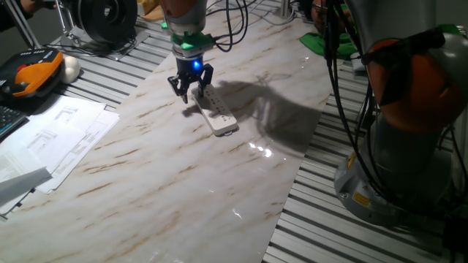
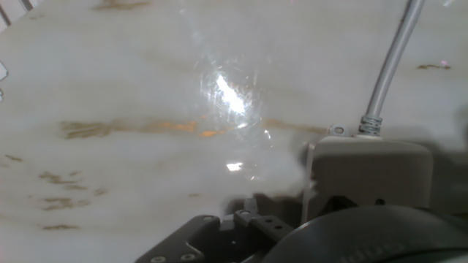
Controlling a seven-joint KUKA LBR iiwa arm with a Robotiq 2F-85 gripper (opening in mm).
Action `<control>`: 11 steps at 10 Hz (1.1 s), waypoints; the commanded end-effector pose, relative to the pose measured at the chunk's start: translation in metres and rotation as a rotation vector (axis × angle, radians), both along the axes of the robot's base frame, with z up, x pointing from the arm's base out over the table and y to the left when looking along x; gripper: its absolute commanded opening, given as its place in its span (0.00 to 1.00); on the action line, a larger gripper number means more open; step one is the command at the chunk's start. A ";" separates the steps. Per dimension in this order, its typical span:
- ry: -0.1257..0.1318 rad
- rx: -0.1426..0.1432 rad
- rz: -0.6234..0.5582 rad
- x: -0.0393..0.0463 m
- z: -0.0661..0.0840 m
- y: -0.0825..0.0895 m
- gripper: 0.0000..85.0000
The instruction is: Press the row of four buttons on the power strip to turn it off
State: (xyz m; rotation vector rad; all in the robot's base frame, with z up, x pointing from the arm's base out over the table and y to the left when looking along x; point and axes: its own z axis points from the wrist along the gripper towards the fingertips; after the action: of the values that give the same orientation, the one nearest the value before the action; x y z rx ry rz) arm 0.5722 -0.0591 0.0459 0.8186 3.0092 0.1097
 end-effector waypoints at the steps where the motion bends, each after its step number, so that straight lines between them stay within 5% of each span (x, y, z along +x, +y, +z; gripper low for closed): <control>1: 0.002 -0.001 0.002 -0.0004 0.000 0.000 0.60; 11: 0.004 -0.002 -0.004 0.0016 -0.001 0.002 0.60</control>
State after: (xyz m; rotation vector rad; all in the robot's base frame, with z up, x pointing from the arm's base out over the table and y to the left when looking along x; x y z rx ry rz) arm 0.5740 -0.0574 0.0457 0.8287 3.0109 0.1057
